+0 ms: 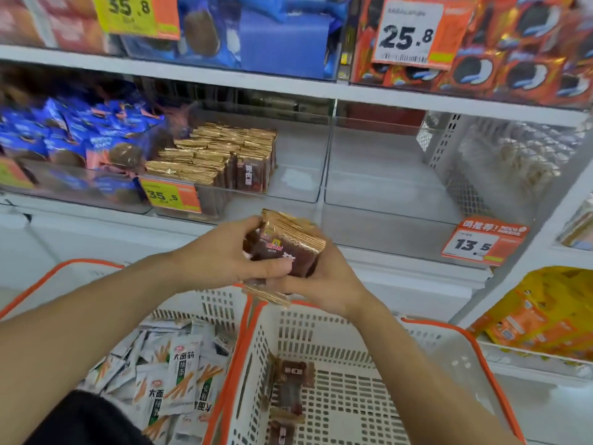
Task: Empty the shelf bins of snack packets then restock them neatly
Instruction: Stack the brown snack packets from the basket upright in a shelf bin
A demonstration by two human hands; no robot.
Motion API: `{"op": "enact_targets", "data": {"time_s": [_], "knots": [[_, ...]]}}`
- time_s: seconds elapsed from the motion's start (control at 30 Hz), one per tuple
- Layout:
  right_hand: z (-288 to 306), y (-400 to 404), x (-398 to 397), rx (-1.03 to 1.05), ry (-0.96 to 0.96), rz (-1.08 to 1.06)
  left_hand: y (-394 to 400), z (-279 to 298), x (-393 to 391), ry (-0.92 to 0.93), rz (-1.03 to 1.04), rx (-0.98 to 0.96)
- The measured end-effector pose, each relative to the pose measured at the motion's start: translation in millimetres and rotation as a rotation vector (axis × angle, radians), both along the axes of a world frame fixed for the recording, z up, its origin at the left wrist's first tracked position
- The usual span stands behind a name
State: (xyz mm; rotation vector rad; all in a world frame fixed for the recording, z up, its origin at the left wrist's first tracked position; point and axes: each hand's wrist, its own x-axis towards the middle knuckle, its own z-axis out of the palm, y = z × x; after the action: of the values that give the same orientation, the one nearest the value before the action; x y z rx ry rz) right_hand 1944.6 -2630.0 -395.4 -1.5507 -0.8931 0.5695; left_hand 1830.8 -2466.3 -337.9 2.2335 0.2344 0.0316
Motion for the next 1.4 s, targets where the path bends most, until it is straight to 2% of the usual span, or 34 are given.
{"op": "enact_targets", "data": {"time_s": [0.1,0.17,0.23,0.33,0.43,0.5,0.6,0.77,0.9,1.07,1.17,1.27,1.4], "knots": [[28.4,26.5,18.3,0.085,-0.088,-0.078,31.1,20.4,8.9,-0.181,0.023,0.13],[54.2,46.9,33.3,0.131,-0.105,-0.116,55.7,25.9,12.4,-0.296,0.137,0.144],[78.1,72.4,47.9,0.085,-0.158,-0.171,84.9,15.3,16.2,-0.362,0.266,0.276],[91.1,116.4,80.4,-0.085,-0.11,-0.195,124.1,-15.9,25.5,-0.359,0.386,0.499],[83.1,156.4,100.1,-0.366,0.029,-0.202,141.6,-47.7,35.9,-0.295,0.386,0.706],[70.7,176.2,106.3,-0.515,0.03,-0.217,143.6,-56.6,41.1,-0.295,0.395,0.766],[57.0,203.7,102.5,-0.591,0.03,-0.247,145.6,-60.8,44.0,-0.331,0.414,0.806],[52.0,217.4,97.0,-0.663,-0.109,-0.36,153.6,-65.5,43.7,-0.338,0.384,0.813],[54.0,211.0,92.3,-0.634,0.004,-0.326,152.2,-66.0,44.5,-0.348,0.385,0.793],[41.9,224.5,104.3,-0.673,-0.184,-0.346,151.6,-66.5,44.6,-0.353,0.389,0.777],[54.4,220.2,85.0,-0.738,-0.302,-0.296,151.0,-66.1,44.1,-0.343,0.388,0.778],[56.2,217.5,88.0,-0.772,-0.332,-0.255,149.2,-64.2,43.9,-0.325,0.402,0.788],[61.3,214.1,86.8,-0.848,-0.454,-0.111,147.5,-65.1,45.0,-0.331,0.41,0.799]]}}
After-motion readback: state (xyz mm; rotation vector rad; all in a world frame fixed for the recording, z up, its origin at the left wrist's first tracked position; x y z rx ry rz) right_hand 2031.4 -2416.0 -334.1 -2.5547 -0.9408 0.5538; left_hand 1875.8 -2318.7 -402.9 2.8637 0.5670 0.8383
